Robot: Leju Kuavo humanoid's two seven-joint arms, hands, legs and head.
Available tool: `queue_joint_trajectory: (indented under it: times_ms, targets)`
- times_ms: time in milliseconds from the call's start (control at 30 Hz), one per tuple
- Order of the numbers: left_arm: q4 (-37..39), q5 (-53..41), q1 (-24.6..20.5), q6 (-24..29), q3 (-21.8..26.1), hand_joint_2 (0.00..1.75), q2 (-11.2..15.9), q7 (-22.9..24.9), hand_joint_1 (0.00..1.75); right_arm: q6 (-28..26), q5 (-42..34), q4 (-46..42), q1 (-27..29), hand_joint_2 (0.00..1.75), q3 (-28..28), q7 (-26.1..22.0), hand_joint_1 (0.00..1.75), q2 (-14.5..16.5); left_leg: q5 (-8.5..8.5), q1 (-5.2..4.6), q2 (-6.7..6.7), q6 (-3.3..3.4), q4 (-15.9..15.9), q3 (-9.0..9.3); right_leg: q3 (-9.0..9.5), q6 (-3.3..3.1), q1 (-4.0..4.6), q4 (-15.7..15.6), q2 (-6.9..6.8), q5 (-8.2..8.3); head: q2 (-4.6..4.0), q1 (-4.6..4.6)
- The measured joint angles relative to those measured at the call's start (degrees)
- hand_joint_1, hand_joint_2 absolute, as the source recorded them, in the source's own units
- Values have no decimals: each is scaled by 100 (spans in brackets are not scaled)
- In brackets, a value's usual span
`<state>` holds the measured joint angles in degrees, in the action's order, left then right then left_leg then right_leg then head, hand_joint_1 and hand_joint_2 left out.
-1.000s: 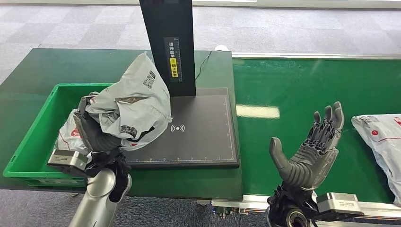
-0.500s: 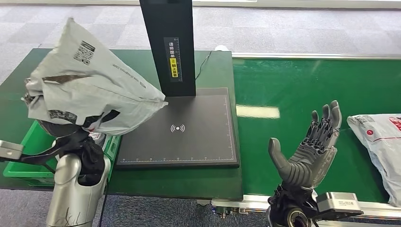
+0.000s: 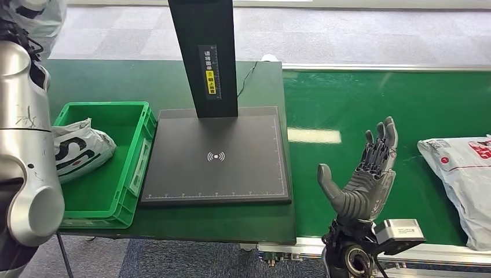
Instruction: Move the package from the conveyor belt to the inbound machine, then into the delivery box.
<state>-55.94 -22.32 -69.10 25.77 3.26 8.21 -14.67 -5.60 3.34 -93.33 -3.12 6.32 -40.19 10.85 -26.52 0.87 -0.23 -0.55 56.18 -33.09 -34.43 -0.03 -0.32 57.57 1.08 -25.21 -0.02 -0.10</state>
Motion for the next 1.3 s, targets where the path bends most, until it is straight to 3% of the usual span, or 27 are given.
queue_joint_trajectory:
  times_ms: [233,633,1300]
  targets:
    - [947,-787,-198,45,6,175,84,285,175,0,34,29,13,175,-39,0,0,40,-1,-1,-11,-1,1,-12,-6,1,-1,-1,-5,-1,0,1]
    - [1624,-1046,-295,43,74,175,138,215,175,-1,47,22,102,175,-81,0,0,48,-1,0,-9,-1,0,-12,-9,1,0,0,-5,0,0,1]
    - [2023,-1194,-161,-69,416,175,250,-86,175,-58,69,-90,249,175,-157,-1,0,48,0,0,-10,-1,0,-14,-10,1,-1,0,-6,-1,0,1]
